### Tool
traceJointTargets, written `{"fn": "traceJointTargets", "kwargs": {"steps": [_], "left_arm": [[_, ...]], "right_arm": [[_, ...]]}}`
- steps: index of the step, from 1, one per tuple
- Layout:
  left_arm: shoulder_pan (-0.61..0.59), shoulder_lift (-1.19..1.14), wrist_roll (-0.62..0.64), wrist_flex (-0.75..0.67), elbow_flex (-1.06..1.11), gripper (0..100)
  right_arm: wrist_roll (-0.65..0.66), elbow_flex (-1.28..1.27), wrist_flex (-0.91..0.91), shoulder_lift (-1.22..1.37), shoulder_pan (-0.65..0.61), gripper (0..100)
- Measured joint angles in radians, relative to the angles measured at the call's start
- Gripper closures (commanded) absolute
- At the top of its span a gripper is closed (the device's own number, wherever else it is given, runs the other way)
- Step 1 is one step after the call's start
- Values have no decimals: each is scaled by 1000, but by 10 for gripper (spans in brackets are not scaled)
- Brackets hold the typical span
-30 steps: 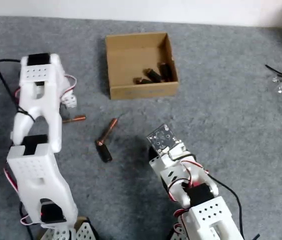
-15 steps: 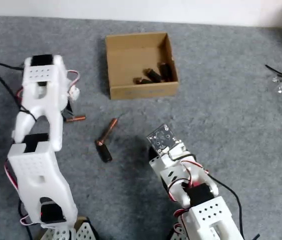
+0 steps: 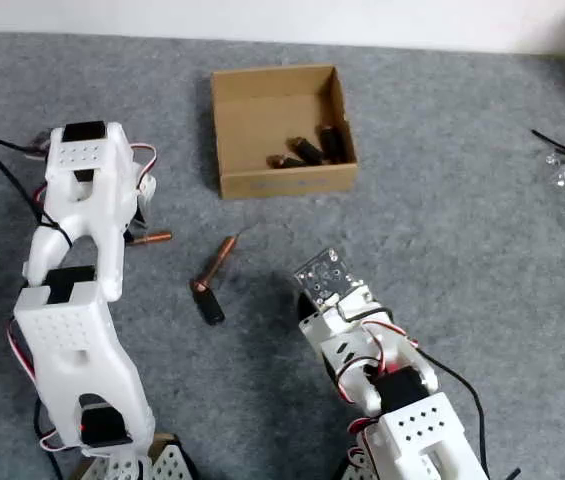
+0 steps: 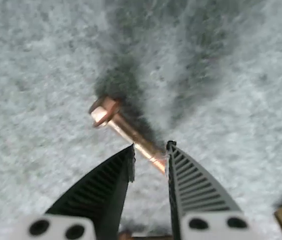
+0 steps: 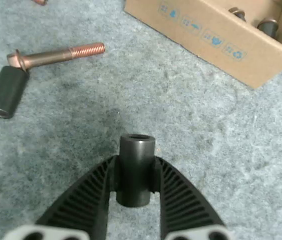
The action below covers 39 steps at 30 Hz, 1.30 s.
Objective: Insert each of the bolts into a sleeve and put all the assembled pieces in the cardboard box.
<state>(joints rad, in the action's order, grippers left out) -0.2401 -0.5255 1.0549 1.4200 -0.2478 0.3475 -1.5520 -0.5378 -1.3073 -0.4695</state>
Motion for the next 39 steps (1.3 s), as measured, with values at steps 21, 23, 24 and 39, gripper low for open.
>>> {"fn": "traceJointTargets", "kwargs": {"steps": [21, 23, 24, 39], "left_arm": [[-71, -78, 78, 17, 40, 786], [-71, -89, 78, 17, 38, 786], [-71, -94, 78, 20, 32, 786], [-71, -149, 78, 17, 6, 946]], "right_arm": [[0, 0, 0, 0, 0, 993], [0, 0, 0, 0, 0, 993], [0, 0, 0, 0, 0, 993], [0, 0, 0, 0, 0, 993]]}}
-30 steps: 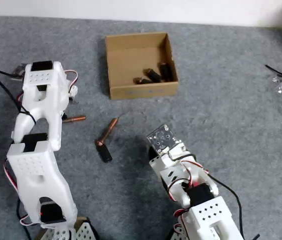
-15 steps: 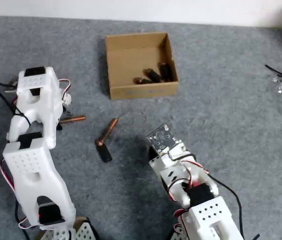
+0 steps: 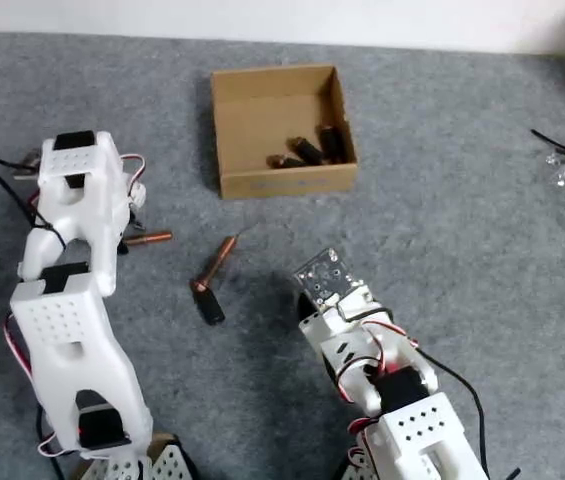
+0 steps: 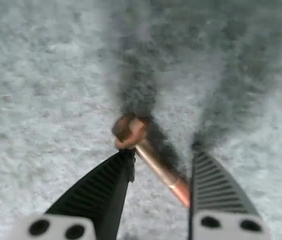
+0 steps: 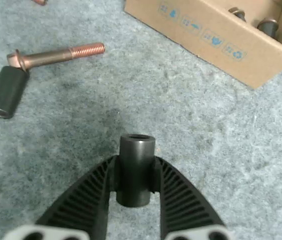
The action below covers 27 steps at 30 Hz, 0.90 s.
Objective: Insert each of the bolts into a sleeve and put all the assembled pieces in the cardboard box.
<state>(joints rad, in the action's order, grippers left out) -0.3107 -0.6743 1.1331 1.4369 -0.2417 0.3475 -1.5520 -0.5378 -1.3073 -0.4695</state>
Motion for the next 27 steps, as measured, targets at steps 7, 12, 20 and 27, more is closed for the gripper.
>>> {"fn": "traceJointTargets", "kwargs": {"steps": [7, 12, 20, 27], "left_arm": [[2, -11, 0, -3, -2, 995], [2, -12, 0, -3, -2, 995], [2, -23, -57, 54, -115, 995], [-6, -41, -264, 316, -493, 995]], "right_arm": [[0, 0, 0, 0, 0, 993], [0, 0, 0, 0, 0, 993], [0, 0, 0, 0, 3, 993], [0, 0, 0, 0, 6, 993]]}}
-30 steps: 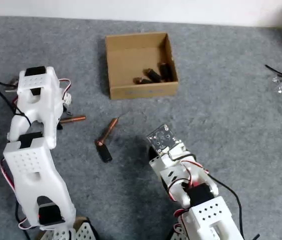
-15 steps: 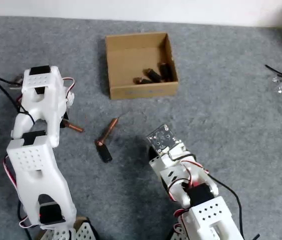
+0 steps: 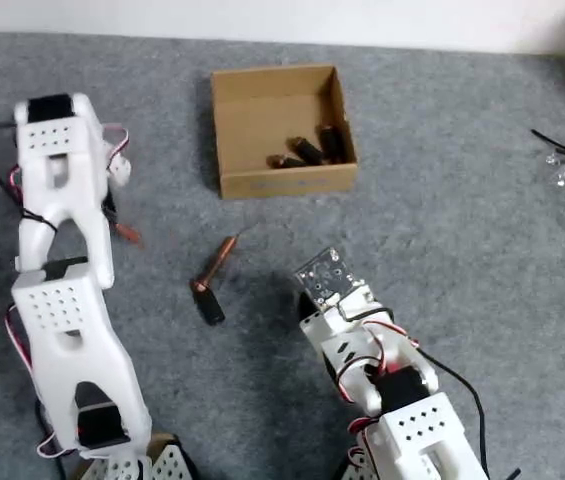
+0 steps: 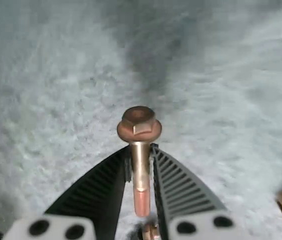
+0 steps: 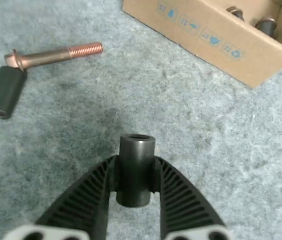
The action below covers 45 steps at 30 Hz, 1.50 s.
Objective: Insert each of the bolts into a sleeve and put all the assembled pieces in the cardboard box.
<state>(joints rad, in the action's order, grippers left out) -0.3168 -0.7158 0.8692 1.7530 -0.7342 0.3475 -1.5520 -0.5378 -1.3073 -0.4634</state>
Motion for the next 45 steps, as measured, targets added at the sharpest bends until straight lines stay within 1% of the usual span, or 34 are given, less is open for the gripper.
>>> {"fn": "traceJointTargets", "kwargs": {"steps": [2, 5, 10, 14, 19, 23, 26, 32, 36, 41, 45], "left_arm": [[3, 15, -41, 12, -54, 995], [2, 98, -97, 20, -89, 995], [2, 318, -137, 25, -101, 995], [2, 506, -203, 29, -101, 995], [2, 776, -282, 31, -28, 995], [2, 990, -302, 31, 95, 995], [2, 1154, -313, 31, 226, 995], [2, 1490, -417, 31, 503, 995], [2, 1715, -430, 31, 678, 995], [2, 1942, -430, 29, 928, 995], [2, 2102, -430, -48, 1155, 995]], "right_arm": [[0, 0, 0, 0, 0, 993], [0, 0, 0, 0, 0, 993], [0, 0, 0, 0, 0, 993], [0, 0, 0, 0, 0, 993], [0, 0, 0, 0, 0, 993], [0, 0, 0, 0, 0, 993], [0, 0, 0, 0, 0, 993], [0, 0, 0, 0, 0, 993], [0, 0, 0, 0, 0, 993], [0, 0, 0, 0, 9, 993], [0, 0, 0, 0, 32, 993]]}}
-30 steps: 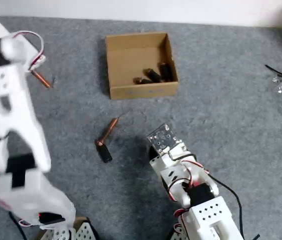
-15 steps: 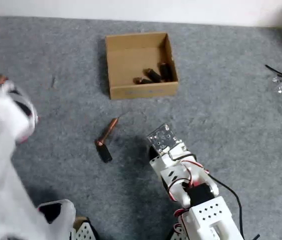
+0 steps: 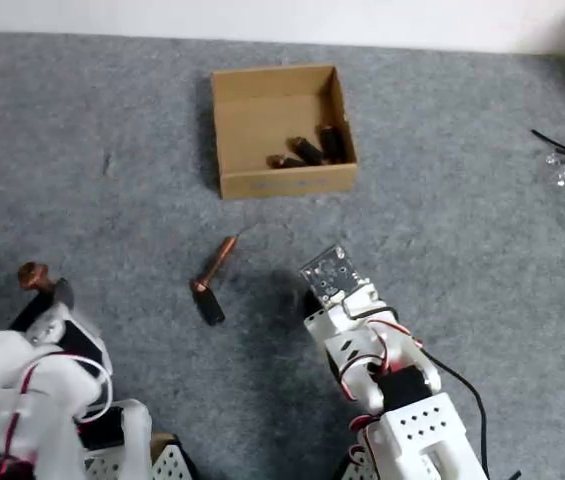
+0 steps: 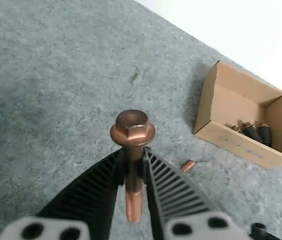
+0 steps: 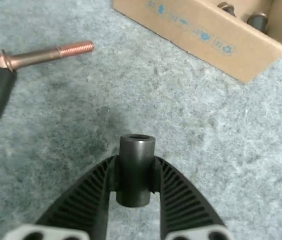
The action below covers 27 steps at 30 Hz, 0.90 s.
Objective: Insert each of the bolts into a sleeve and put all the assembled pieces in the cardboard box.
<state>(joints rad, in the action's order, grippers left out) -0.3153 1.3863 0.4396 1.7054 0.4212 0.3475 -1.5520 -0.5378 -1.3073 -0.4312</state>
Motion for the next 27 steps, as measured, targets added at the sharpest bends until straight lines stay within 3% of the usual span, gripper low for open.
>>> {"fn": "traceJointTargets", "kwargs": {"steps": [9, 16, 23, 27], "left_arm": [[2, 394, -51, -253, 503, 995], [6, 423, -106, -479, 683, 995], [222, 422, -101, -793, 898, 995], [331, 420, 3, -1020, 1003, 995]], "right_arm": [[0, 0, -23, -107, 3, 993], [-28, -72, -245, -462, -5, 993], [-28, -75, -301, -506, -49, 993], [-31, -75, -301, -517, -52, 993]]}}
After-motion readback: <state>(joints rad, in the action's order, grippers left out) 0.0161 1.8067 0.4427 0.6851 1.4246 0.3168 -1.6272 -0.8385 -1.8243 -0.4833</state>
